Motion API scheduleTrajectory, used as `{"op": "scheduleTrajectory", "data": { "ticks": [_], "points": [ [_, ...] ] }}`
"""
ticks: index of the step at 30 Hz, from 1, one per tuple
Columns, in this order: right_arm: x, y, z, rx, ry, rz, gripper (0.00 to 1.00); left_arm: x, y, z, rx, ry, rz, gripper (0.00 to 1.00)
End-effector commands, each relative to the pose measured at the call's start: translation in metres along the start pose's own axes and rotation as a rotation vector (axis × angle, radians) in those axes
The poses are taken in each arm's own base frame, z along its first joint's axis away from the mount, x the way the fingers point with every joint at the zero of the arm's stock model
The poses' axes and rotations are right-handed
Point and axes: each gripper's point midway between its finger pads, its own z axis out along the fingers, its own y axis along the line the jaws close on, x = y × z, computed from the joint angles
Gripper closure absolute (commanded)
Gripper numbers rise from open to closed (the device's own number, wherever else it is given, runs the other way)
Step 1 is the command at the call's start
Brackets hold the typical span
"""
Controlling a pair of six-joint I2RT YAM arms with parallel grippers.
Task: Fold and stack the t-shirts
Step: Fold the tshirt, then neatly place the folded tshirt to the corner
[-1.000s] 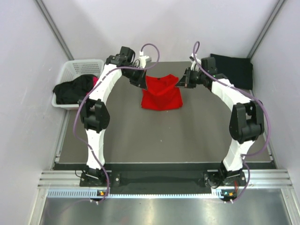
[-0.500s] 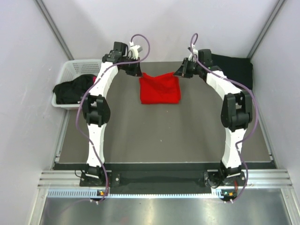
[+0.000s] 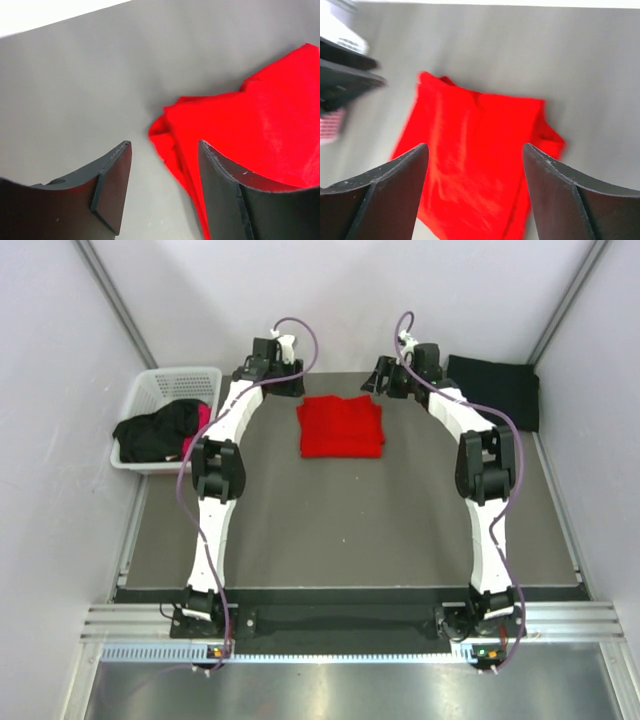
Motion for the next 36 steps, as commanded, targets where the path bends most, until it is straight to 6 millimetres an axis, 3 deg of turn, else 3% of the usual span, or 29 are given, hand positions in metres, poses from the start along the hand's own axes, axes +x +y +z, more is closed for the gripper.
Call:
{"op": "scheduleTrajectory", "data": {
  "ticks": [1, 2, 3, 4, 5, 7, 8, 9, 10, 11, 12, 14, 17, 20, 24, 27, 31, 36],
  "points": [
    [-0.082, 0.023, -0.071, 0.079, -0.165, -0.197, 0.24, -0.096, 0.0, -0.089, -0.068, -0.243, -0.017, 0.39],
    [-0.079, 0.022, -0.076, 0.079, -0.148, -0.217, 0.24, -0.126, -0.013, -0.118, -0.017, -0.346, 0.009, 0.4],
    [-0.066, 0.016, -0.079, 0.08, -0.114, -0.231, 0.24, -0.091, -0.011, -0.104, 0.019, -0.276, -0.008, 0.41],
    [-0.062, 0.01, -0.087, 0.095, -0.095, -0.241, 0.24, -0.09, -0.01, -0.109, 0.052, -0.3, -0.03, 0.43],
    [-0.053, 0.005, -0.087, 0.088, -0.07, -0.22, 0.24, -0.089, -0.029, -0.121, 0.162, -0.315, -0.022, 0.43],
    [-0.023, -0.011, -0.081, 0.041, 0.004, -0.148, 0.24, -0.06, -0.042, -0.109, 0.266, -0.216, -0.074, 0.44],
    [-0.012, -0.011, -0.078, -0.002, 0.033, -0.12, 0.23, -0.037, -0.046, -0.091, 0.33, -0.133, -0.108, 0.46],
    [0.0, -0.016, -0.074, -0.013, 0.059, -0.094, 0.23, -0.031, -0.067, -0.099, 0.46, -0.078, -0.159, 0.46],
    [0.009, -0.025, -0.069, -0.021, 0.07, -0.061, 0.23, -0.023, -0.069, -0.098, 0.511, -0.064, -0.192, 0.47],
    [0.014, -0.022, -0.066, -0.055, 0.081, -0.04, 0.23, -0.019, -0.074, -0.102, 0.551, -0.063, -0.21, 0.47],
    [0.017, -0.022, -0.064, -0.067, 0.084, -0.024, 0.23, 0.004, -0.074, -0.095, 0.564, -0.013, -0.258, 0.47],
    [0.017, -0.016, -0.059, -0.109, 0.079, 0.031, 0.23, 0.027, -0.077, -0.091, 0.587, 0.048, -0.275, 0.5],
    [0.016, -0.015, -0.048, -0.136, 0.073, 0.068, 0.23, 0.044, -0.074, -0.078, 0.587, 0.081, -0.296, 0.51],
    [0.025, -0.017, -0.036, -0.139, 0.086, 0.067, 0.23, 0.047, -0.069, -0.061, 0.573, 0.076, -0.292, 0.52],
    [0.035, -0.016, -0.025, -0.14, 0.111, 0.05, 0.22, 0.033, -0.071, -0.051, 0.59, 0.044, -0.301, 0.53],
    [0.05, -0.026, -0.012, -0.109, 0.137, 0.078, 0.2, 0.035, -0.075, -0.041, 0.603, 0.045, -0.315, 0.53],
    [0.066, -0.033, 0.0, -0.094, 0.167, 0.092, 0.2, 0.055, -0.08, -0.028, 0.606, 0.094, -0.356, 0.54],
    [0.096, -0.039, 0.005, -0.08, 0.231, 0.153, 0.2, 0.081, -0.07, -0.01, 0.553, 0.142, -0.37, 0.55]
  ]
}}
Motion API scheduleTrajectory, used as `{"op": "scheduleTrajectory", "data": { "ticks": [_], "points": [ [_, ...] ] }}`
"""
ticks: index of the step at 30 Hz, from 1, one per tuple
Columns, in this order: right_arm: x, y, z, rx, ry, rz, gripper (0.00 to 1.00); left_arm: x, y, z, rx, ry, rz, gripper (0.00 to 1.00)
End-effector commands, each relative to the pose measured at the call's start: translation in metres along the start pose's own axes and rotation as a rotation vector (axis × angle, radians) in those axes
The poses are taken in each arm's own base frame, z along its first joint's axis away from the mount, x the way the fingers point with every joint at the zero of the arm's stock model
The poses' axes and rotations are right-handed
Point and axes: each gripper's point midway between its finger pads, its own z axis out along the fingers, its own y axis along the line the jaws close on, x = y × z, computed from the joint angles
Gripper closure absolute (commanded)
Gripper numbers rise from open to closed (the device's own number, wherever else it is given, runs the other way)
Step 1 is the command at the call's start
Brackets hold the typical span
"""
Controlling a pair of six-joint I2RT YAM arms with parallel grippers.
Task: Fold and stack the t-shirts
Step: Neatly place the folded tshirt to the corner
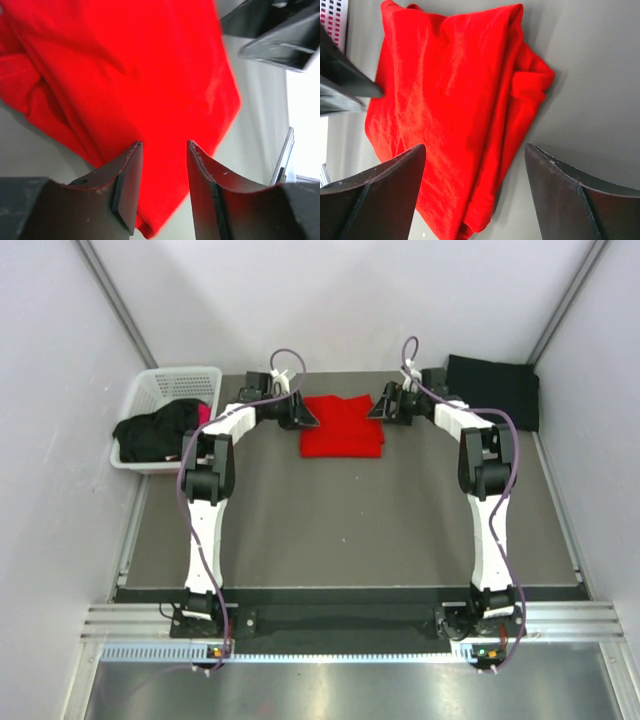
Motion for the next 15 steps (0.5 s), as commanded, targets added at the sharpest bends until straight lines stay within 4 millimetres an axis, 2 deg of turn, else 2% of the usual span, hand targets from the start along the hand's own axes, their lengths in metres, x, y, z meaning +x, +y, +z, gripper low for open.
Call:
{"op": "scheduleTrajectory", "data": {
  "ticks": [1, 3, 9, 15],
  "points": [
    [0.011, 0.001, 0.01, 0.004, 0.026, 0.021, 0.2, -0.002, 0.008, 0.009, -0.008, -0.008, 0.02, 0.55],
    [0.021, -0.003, 0.012, 0.003, 0.047, 0.05, 0.2, -0.003, 0.013, 0.01, -0.027, -0.01, 0.028, 0.55],
    [0.047, -0.003, 0.024, -0.034, 0.101, 0.118, 0.22, 0.013, 0.028, 0.013, -0.084, 0.022, 0.006, 0.57],
    [0.053, -0.006, 0.034, -0.037, 0.118, 0.143, 0.23, 0.016, 0.032, 0.015, -0.096, 0.03, 0.016, 0.58]
  ]
}}
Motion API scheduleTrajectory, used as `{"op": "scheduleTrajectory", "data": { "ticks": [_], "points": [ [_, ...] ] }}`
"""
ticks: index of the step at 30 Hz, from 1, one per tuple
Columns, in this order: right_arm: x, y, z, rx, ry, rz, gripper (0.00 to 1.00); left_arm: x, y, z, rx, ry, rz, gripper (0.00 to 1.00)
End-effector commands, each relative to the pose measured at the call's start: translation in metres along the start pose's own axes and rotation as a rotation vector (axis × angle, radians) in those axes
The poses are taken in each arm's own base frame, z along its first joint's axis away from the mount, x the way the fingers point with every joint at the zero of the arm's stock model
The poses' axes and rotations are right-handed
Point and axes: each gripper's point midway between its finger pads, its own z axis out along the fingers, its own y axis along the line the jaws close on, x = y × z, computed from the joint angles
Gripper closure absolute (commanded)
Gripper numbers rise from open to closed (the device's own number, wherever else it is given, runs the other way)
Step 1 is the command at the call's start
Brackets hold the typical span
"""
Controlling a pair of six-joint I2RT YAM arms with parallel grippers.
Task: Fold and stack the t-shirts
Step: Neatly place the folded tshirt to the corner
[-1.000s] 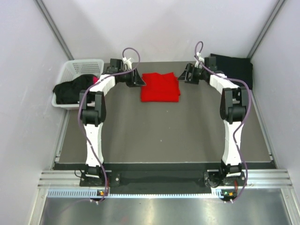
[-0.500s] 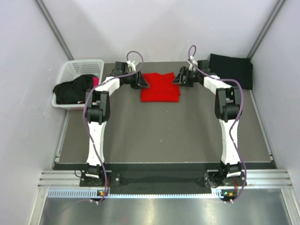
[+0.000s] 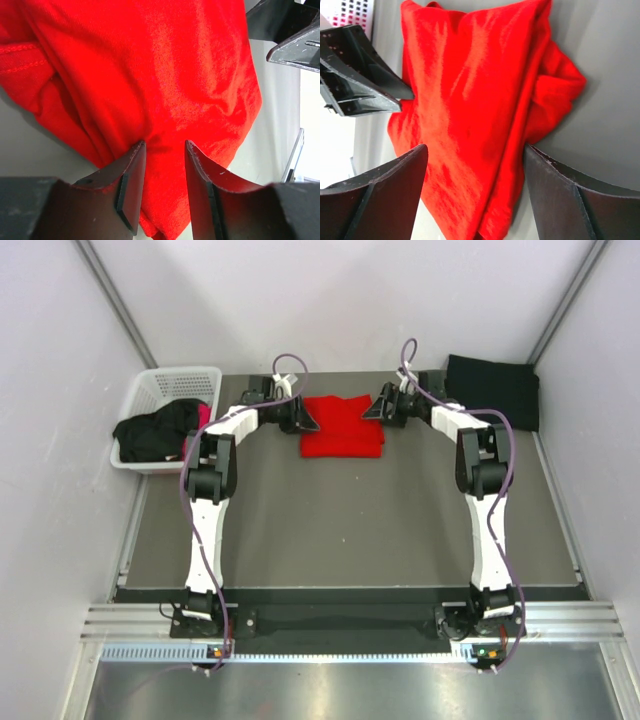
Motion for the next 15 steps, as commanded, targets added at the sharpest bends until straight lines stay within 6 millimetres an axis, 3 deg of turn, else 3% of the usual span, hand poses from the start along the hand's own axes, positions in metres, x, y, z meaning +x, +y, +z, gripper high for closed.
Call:
{"op": "scheduleTrajectory", "data": {
  "ticks": [1, 5, 8, 12, 15],
  "points": [
    [0.046, -0.022, 0.025, 0.039, 0.106, 0.088, 0.23, 0.002, 0.011, 0.003, -0.059, 0.005, 0.029, 0.58],
    [0.051, -0.023, 0.029, 0.039, 0.124, 0.093, 0.26, 0.006, 0.011, 0.007, -0.059, 0.015, 0.028, 0.59],
    [0.053, -0.023, 0.031, 0.034, 0.131, 0.09, 0.34, 0.008, 0.012, 0.009, -0.059, 0.02, 0.031, 0.59],
    [0.054, -0.019, 0.032, 0.031, 0.137, 0.075, 0.62, 0.012, 0.012, 0.012, -0.066, 0.03, 0.043, 0.59],
    [0.05, -0.014, 0.033, 0.037, 0.136, 0.025, 0.73, 0.012, 0.01, 0.012, -0.066, 0.031, 0.052, 0.59]
  ]
}}
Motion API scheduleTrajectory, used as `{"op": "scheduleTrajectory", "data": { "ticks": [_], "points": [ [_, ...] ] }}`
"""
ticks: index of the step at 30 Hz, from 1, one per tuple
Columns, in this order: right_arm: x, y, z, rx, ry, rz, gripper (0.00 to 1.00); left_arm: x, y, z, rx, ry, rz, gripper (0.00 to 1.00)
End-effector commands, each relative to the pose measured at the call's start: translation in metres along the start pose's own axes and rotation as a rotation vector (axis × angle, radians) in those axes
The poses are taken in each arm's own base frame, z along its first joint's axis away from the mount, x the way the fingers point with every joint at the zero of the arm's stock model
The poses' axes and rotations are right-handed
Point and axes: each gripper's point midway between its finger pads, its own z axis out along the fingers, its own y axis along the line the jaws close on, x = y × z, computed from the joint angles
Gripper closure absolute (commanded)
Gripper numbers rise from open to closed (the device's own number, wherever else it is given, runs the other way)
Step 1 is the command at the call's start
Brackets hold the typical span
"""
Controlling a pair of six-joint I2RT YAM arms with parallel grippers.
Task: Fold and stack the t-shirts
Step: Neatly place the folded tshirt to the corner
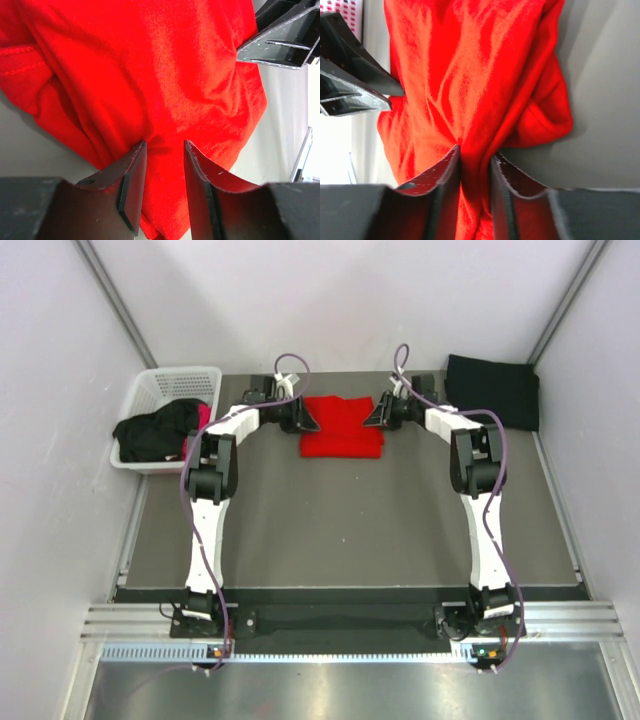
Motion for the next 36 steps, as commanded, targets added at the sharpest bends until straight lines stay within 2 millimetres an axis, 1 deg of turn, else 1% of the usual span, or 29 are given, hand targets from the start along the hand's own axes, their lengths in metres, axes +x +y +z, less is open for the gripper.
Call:
{"op": "scheduleTrajectory", "data": {
  "ticks": [1, 5, 6, 7, 8, 9, 10, 11, 12, 13, 14, 15, 16, 17, 18, 19, 20, 22, 23, 26, 27, 29, 31, 33, 34, 36],
  "points": [
    [0.033, -0.011, 0.016, 0.054, 0.092, -0.005, 0.74, 0.01, 0.011, 0.008, -0.058, 0.027, 0.022, 0.59],
    [0.02, -0.002, 0.012, 0.043, 0.082, -0.088, 0.85, 0.009, 0.008, 0.005, -0.068, 0.03, 0.046, 0.59],
    [0.013, 0.005, 0.008, 0.045, 0.072, -0.123, 0.95, 0.005, 0.004, 0.001, -0.072, 0.022, 0.061, 0.59],
    [0.007, 0.005, 0.004, 0.064, 0.063, -0.154, 0.99, 0.002, 0.003, -0.001, -0.088, 0.016, 0.074, 0.59],
    [0.0, 0.009, -0.002, 0.074, 0.061, -0.214, 1.0, 0.0, 0.003, -0.006, -0.101, 0.016, 0.098, 0.59],
    [-0.012, 0.017, -0.011, 0.076, 0.041, -0.256, 1.0, -0.012, -0.006, -0.015, -0.112, -0.01, 0.133, 0.58],
    [-0.019, 0.02, -0.017, 0.089, 0.028, -0.286, 1.0, -0.018, -0.009, -0.02, -0.128, -0.024, 0.154, 0.58],
    [-0.031, 0.028, -0.027, 0.096, 0.009, -0.336, 1.0, -0.026, -0.008, -0.027, -0.161, -0.044, 0.188, 0.57],
    [-0.041, 0.029, -0.036, 0.108, -0.01, -0.357, 1.0, -0.035, -0.019, -0.037, -0.168, -0.063, 0.222, 0.57],
    [-0.049, 0.029, -0.044, 0.127, -0.029, -0.377, 1.0, -0.042, -0.024, -0.042, -0.178, -0.076, 0.25, 0.56],
    [-0.055, 0.029, -0.051, 0.14, -0.04, -0.41, 1.0, -0.048, -0.024, -0.048, -0.2, -0.085, 0.291, 0.56],
    [-0.067, 0.033, -0.063, 0.155, -0.066, -0.434, 1.0, -0.053, -0.03, -0.055, -0.208, -0.095, 0.311, 0.56],
    [-0.073, 0.033, -0.07, 0.176, -0.078, -0.438, 1.0, -0.057, -0.031, -0.06, -0.215, -0.103, 0.333, 0.56],
    [-0.083, 0.033, -0.081, 0.192, -0.095, -0.495, 1.0, -0.059, -0.031, -0.063, -0.225, -0.107, 0.34, 0.56],
    [-0.088, 0.034, -0.087, 0.203, -0.105, -0.512, 1.0, -0.062, -0.034, -0.066, -0.227, -0.113, 0.35, 0.56],
    [-0.092, 0.032, -0.092, 0.223, -0.113, -0.525, 1.0, -0.061, -0.034, -0.067, -0.233, -0.11, 0.349, 0.56],
    [-0.1, 0.036, -0.101, 0.238, -0.124, -0.561, 1.0, -0.062, -0.034, -0.068, -0.235, -0.11, 0.361, 0.56],
    [-0.111, 0.037, -0.113, 0.267, -0.145, -0.595, 1.0, -0.061, -0.036, -0.07, -0.237, -0.108, 0.365, 0.56],
    [-0.118, 0.042, -0.121, 0.277, -0.159, -0.624, 1.0, -0.061, -0.035, -0.069, -0.239, -0.106, 0.363, 0.56],
    [-0.136, 0.045, -0.142, 0.314, -0.201, -0.663, 1.0, -0.06, -0.036, -0.07, -0.238, -0.104, 0.367, 0.56],
    [-0.138, 0.045, -0.146, 0.325, -0.206, -0.67, 1.0, -0.06, -0.036, -0.069, -0.237, -0.103, 0.368, 0.56],
    [-0.151, 0.043, -0.16, 0.36, -0.234, -0.693, 1.0, -0.06, -0.035, -0.068, -0.235, -0.103, 0.368, 0.55],
    [-0.161, 0.042, -0.169, 0.392, -0.25, -0.735, 1.0, -0.058, -0.035, -0.066, -0.234, -0.098, 0.367, 0.55],
    [-0.17, 0.038, -0.18, 0.425, -0.267, -0.751, 1.0, -0.058, -0.035, -0.065, -0.235, -0.097, 0.368, 0.55],
    [-0.176, 0.04, -0.184, 0.435, -0.283, -0.766, 1.0, -0.057, -0.038, -0.063, -0.23, -0.095, 0.372, 0.55],
    [-0.184, 0.037, -0.193, 0.464, -0.301, -0.78, 1.0, -0.055, -0.04, -0.061, -0.223, -0.089, 0.372, 0.55]
  ]
}}
